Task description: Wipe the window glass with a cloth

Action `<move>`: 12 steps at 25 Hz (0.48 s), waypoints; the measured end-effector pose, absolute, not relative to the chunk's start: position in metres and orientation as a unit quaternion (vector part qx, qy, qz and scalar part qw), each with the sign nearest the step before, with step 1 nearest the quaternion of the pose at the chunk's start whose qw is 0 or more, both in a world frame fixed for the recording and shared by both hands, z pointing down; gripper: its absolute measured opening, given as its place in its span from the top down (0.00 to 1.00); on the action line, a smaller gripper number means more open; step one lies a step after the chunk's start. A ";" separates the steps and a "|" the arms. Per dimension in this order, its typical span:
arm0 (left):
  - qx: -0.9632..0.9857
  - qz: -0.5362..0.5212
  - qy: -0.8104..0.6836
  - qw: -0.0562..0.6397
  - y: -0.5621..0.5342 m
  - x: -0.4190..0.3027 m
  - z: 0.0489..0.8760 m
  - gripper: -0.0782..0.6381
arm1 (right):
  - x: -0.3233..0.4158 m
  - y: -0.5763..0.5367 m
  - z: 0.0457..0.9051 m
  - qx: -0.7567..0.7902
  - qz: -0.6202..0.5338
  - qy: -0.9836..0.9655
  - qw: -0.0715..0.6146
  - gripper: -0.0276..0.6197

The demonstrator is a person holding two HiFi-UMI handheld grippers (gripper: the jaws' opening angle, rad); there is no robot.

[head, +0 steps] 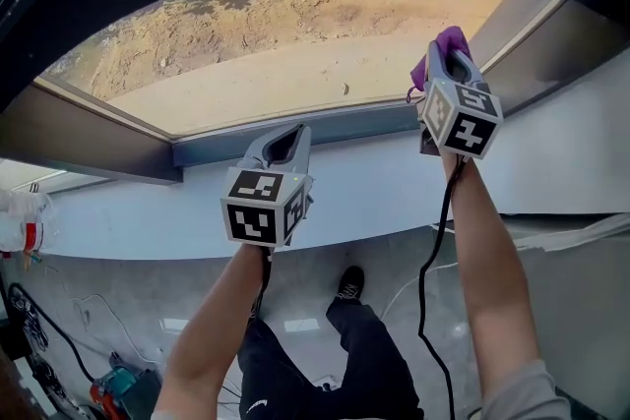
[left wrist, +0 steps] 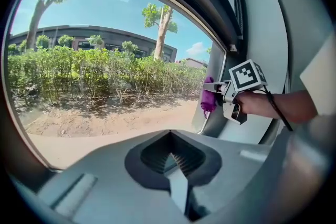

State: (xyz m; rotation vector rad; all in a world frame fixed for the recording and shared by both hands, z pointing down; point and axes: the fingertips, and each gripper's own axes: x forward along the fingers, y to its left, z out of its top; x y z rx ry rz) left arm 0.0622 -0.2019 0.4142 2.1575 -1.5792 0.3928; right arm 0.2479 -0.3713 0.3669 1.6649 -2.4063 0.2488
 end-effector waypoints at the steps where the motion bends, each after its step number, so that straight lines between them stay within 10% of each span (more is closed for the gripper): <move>1: 0.775 0.143 -0.574 0.220 -0.197 0.053 0.415 0.89 | 0.236 -0.366 0.365 0.558 0.083 -0.819 0.103 0.86; 12: 0.748 0.143 -0.604 0.234 -0.141 -0.049 0.411 0.89 | 0.100 -0.312 0.351 0.520 0.101 -0.843 0.098 0.86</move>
